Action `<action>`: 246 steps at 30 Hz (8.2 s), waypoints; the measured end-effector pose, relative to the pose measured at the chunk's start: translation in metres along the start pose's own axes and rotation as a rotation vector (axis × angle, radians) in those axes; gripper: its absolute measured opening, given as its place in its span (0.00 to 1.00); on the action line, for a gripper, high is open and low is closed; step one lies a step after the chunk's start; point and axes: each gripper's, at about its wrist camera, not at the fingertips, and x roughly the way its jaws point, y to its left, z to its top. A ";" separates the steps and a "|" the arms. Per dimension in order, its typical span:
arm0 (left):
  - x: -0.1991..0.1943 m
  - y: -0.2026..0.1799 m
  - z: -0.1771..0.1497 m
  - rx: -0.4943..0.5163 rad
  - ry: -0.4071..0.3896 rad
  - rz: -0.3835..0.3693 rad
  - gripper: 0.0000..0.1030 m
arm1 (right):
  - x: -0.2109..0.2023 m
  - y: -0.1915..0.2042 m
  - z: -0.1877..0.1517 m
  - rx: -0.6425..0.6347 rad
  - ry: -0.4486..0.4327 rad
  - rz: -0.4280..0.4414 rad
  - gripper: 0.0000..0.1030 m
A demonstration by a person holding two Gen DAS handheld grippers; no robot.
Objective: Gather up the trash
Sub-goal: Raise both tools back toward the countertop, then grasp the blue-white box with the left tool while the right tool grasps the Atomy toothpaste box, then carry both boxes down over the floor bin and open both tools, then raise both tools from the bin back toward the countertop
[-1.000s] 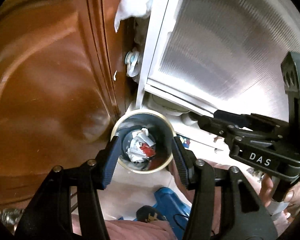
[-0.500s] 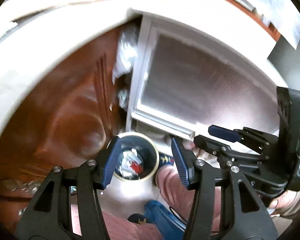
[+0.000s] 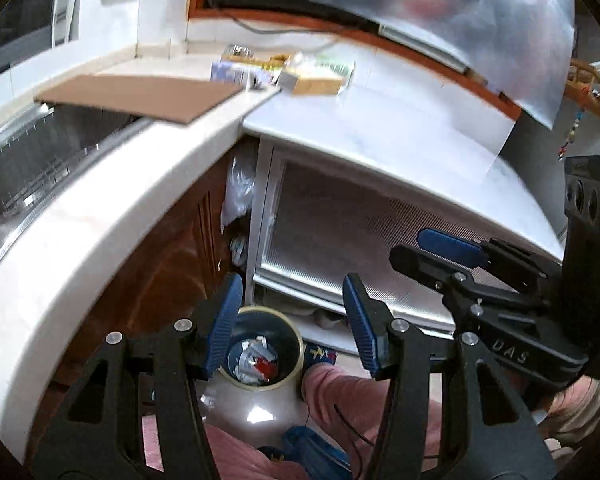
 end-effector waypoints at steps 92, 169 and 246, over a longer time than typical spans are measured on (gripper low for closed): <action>0.299 0.066 0.348 -0.192 0.146 0.193 0.00 | 0.224 -0.275 0.295 0.423 0.328 -0.165 0.49; 0.061 0.024 0.013 -0.064 0.025 0.221 0.30 | 0.026 -0.016 0.063 -0.041 0.007 0.016 0.47; 0.161 0.051 -0.046 -0.066 0.291 0.099 0.83 | 0.192 -0.070 -0.062 0.074 0.426 -0.087 0.53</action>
